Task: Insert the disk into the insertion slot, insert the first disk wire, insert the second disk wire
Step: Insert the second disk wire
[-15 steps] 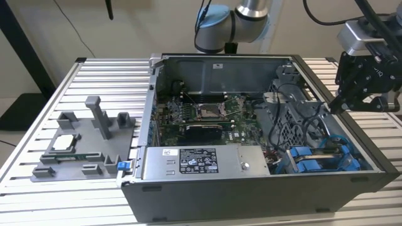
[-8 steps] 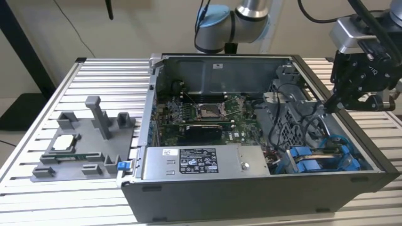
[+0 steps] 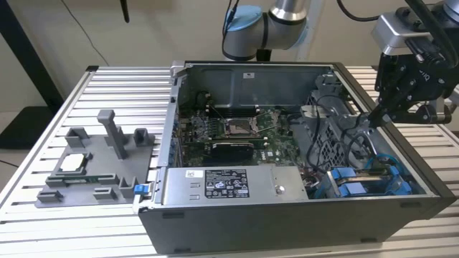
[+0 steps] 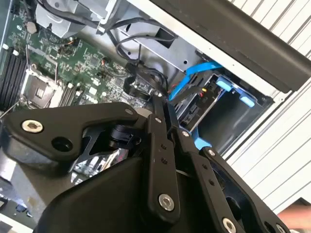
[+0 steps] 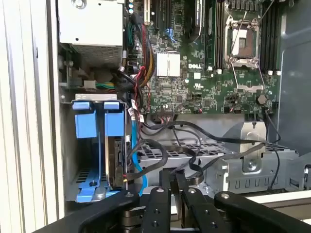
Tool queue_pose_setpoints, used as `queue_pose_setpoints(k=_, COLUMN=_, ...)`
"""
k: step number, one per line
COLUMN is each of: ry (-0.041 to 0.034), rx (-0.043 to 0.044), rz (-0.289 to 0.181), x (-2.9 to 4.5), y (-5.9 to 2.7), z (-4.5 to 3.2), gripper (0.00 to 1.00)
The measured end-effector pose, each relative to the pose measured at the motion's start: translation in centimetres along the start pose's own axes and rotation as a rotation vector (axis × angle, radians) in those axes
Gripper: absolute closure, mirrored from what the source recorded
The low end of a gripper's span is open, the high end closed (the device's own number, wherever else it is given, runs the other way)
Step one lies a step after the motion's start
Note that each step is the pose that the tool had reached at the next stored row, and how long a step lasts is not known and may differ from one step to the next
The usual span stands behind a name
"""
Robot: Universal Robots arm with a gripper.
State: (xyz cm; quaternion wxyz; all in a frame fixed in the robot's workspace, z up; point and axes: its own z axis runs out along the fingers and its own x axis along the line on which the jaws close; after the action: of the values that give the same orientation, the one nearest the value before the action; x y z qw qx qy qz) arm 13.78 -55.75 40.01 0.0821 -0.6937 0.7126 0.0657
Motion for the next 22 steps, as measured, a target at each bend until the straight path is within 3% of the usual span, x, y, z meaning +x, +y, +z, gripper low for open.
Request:
queue_pose_setpoints(k=12, ry=-0.0011, rx=0.0185, rz=-0.012, x=0.88, y=2.01, z=-1.09, gripper=1.0)
queue_pose_setpoints(k=18, ry=-0.0009, rx=0.0268, rz=-0.019, x=1.23, y=2.83, z=-1.26, gripper=1.0)
queue_pose_setpoints(k=22, ry=0.0083, rx=0.0431, rz=-0.024, x=1.37, y=3.22, z=-1.26, gripper=1.0)
